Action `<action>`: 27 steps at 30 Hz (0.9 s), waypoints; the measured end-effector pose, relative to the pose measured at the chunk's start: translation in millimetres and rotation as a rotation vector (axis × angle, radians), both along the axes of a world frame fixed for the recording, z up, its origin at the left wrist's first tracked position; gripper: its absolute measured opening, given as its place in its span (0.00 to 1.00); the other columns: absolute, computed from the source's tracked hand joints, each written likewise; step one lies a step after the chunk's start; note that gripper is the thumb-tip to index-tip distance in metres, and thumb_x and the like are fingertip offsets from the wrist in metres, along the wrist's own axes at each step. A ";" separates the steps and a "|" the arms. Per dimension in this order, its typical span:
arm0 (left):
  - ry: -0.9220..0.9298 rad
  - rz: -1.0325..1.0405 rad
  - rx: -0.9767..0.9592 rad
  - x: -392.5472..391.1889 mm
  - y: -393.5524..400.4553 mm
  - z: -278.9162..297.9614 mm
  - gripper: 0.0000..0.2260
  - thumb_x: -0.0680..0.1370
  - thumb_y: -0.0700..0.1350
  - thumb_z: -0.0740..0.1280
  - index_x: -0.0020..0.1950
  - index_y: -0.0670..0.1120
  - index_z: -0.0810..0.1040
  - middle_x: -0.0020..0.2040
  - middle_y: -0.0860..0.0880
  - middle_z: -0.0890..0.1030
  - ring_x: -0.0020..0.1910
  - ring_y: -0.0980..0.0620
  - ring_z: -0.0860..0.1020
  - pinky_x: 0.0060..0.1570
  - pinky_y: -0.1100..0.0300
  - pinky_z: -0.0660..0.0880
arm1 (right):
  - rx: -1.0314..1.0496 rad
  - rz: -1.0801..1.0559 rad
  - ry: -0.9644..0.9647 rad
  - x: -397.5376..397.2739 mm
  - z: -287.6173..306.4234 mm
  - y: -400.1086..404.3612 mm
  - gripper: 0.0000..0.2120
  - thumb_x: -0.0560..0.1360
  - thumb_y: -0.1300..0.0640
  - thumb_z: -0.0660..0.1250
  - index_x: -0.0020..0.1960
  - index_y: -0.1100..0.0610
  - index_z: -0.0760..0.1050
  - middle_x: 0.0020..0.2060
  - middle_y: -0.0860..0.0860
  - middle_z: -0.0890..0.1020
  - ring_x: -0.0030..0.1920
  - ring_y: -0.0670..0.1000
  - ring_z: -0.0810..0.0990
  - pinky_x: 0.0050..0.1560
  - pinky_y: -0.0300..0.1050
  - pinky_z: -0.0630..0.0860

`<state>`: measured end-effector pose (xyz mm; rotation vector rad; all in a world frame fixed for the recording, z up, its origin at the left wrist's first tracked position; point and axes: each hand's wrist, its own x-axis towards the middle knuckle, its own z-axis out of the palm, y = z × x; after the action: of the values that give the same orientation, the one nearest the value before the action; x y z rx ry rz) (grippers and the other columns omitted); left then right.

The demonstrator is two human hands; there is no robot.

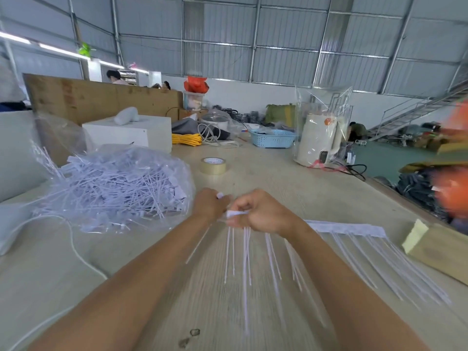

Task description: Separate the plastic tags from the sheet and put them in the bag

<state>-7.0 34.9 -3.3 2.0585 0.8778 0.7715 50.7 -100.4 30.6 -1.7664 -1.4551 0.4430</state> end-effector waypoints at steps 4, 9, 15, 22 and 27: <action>-0.334 -0.321 -0.389 -8.6 -11.3 1.9 0.10 0.74 0.28 0.63 0.35 0.38 0.76 0.30 0.45 0.76 0.31 0.51 0.73 0.32 0.62 0.68 | 0.144 -0.035 0.066 -5.4 4.8 3.6 0.04 0.73 0.69 0.67 0.43 0.63 0.80 0.33 0.49 0.79 0.30 0.41 0.76 0.34 0.34 0.72; -0.409 -0.386 -0.766 -7.9 -14.0 8.9 0.09 0.79 0.39 0.58 0.42 0.41 0.75 0.35 0.42 0.77 0.32 0.49 0.72 0.27 0.64 0.68 | 0.180 -0.132 -0.019 3.3 -6.4 -0.7 0.11 0.71 0.75 0.65 0.51 0.69 0.79 0.41 0.51 0.76 0.40 0.46 0.79 0.43 0.34 0.75; -0.189 -0.429 -0.788 -7.0 -12.8 8.3 0.27 0.77 0.64 0.56 0.49 0.41 0.79 0.42 0.41 0.82 0.34 0.47 0.81 0.31 0.62 0.77 | 0.222 -0.315 -0.158 14.8 -22.0 7.7 0.19 0.69 0.71 0.69 0.58 0.62 0.74 0.51 0.55 0.69 0.47 0.49 0.72 0.43 0.28 0.68; -0.280 -0.483 -0.575 -7.2 -12.6 -0.9 0.08 0.79 0.48 0.65 0.44 0.44 0.76 0.33 0.46 0.81 0.28 0.53 0.79 0.30 0.64 0.76 | 0.275 -0.384 -0.344 19.8 -28.0 9.4 0.25 0.68 0.64 0.73 0.63 0.61 0.70 0.56 0.54 0.70 0.49 0.49 0.72 0.46 0.35 0.67; -0.392 -0.437 -0.556 -7.3 -11.4 3.1 0.09 0.80 0.45 0.63 0.42 0.43 0.76 0.29 0.47 0.80 0.26 0.53 0.77 0.27 0.65 0.73 | 0.110 -0.438 -0.220 28.5 -25.9 1.9 0.13 0.73 0.52 0.70 0.45 0.63 0.78 0.36 0.54 0.77 0.38 0.53 0.76 0.38 0.43 0.68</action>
<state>-14.2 23.5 -0.1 1.4594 0.3436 0.5755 79.2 -98.4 4.7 -2.0197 -1.1595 -0.0588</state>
